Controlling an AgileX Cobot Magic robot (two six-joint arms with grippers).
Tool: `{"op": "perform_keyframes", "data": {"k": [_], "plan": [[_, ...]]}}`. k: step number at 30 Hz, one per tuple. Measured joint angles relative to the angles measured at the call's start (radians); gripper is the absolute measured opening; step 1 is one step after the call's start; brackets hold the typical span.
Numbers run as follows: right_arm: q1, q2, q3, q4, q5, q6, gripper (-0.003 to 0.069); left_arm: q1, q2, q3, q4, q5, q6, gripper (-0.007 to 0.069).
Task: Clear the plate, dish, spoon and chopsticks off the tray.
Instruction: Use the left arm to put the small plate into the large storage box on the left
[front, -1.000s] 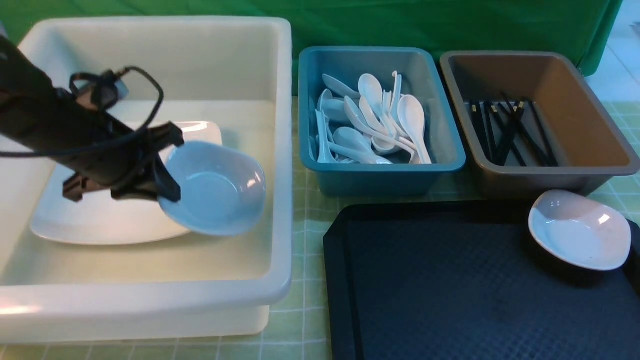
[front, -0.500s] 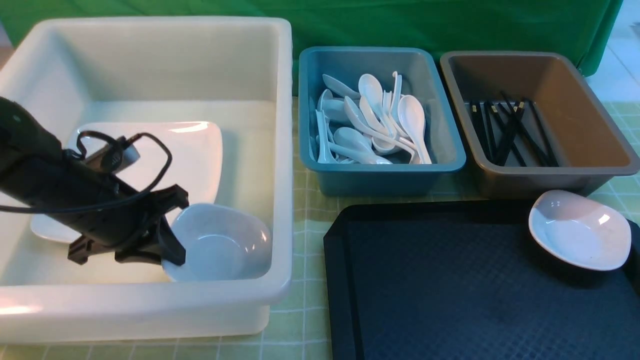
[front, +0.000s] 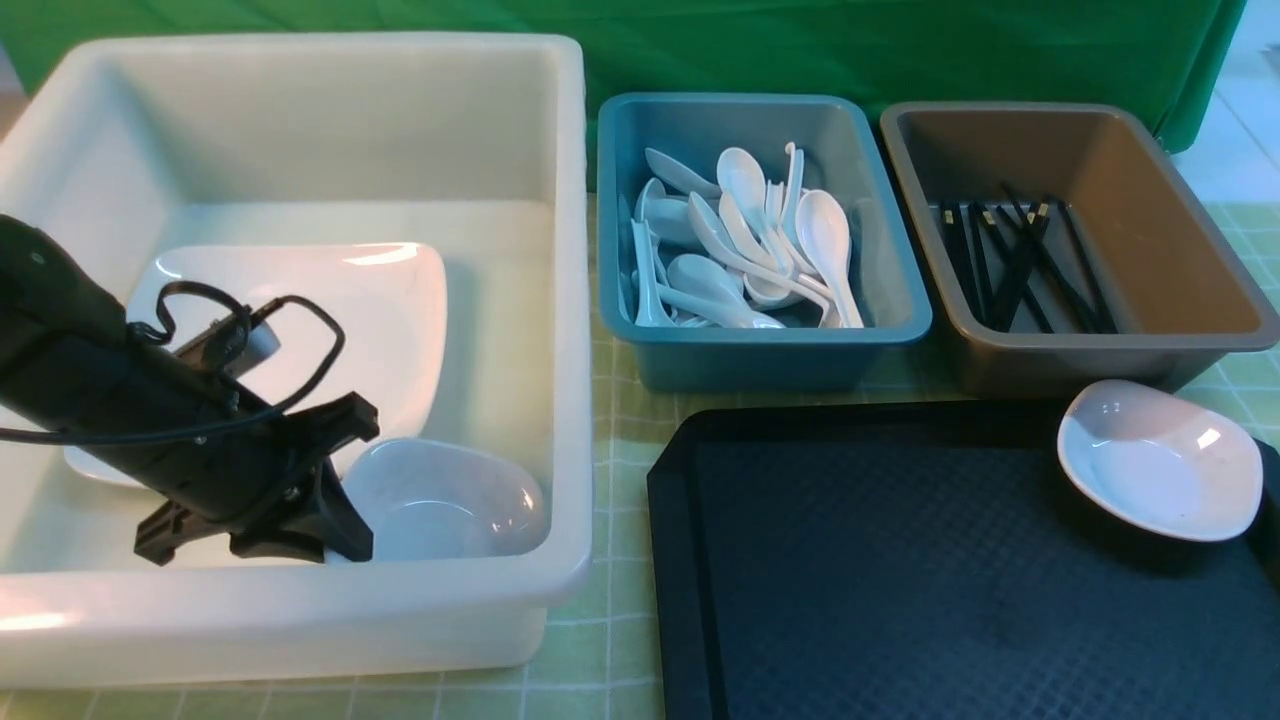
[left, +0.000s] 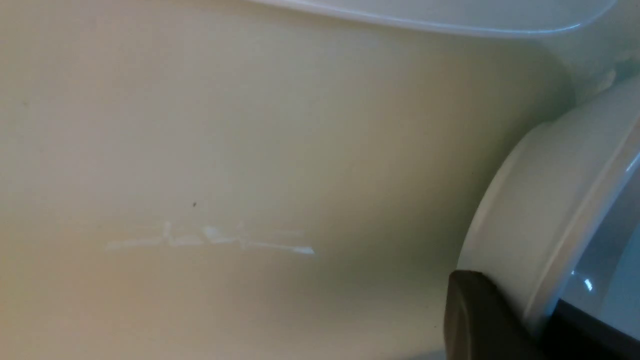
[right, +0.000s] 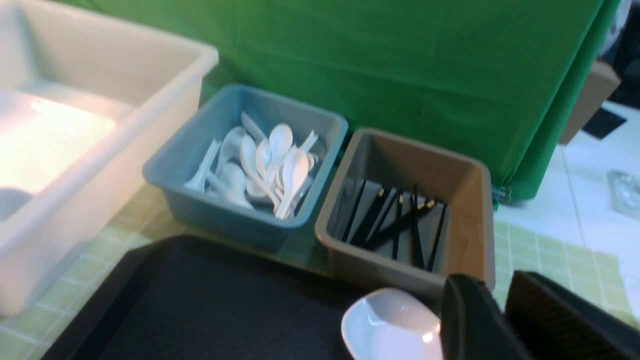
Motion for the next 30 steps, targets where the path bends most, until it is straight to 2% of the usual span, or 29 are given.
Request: {"op": "perform_keyframes", "data": {"k": [5, 10, 15, 19, 22, 25, 27, 29, 30], "plan": [[0.0, 0.0, 0.0, -0.001, -0.007, 0.0, 0.0116, -0.001, 0.0, 0.0, 0.036, 0.02, -0.022, 0.0069], [0.0, 0.0, 0.0, -0.001, -0.009, 0.0, 0.0116, -0.001, 0.0, -0.023, 0.123, 0.048, -0.053, 0.0242], [0.0, 0.007, 0.0, -0.001, -0.01, 0.0, 0.012, -0.001, 0.0, -0.169, 0.251, 0.15, -0.083, 0.0427], [0.0, 0.024, 0.0, -0.001, -0.003, 0.0, 0.0123, -0.001, 0.0, -0.308, 0.284, 0.229, -0.105, 0.0498], [0.0, 0.048, 0.0, -0.001, 0.005, 0.0, 0.0124, -0.011, 0.0, -0.423, 0.224, 0.29, -0.105, 0.0496], [0.0, 0.065, 0.0, -0.001, 0.007, 0.0, 0.0124, -0.044, 0.0, -0.481, 0.176, 0.312, -0.104, 0.0459], [0.0, 0.082, 0.0, -0.001, 0.007, 0.001, 0.0125, -0.134, 0.0, -0.536, 0.126, 0.319, -0.102, 0.0347], [0.0, 0.089, 0.0, -0.001, 0.008, 0.002, 0.0125, -0.19, 0.0, -0.554, 0.112, 0.316, -0.103, 0.0277], [0.0, 0.095, 0.0, 0.0, 0.008, 0.002, 0.0125, -0.266, 0.003, -0.571, 0.1, 0.314, -0.103, 0.0183]]}}
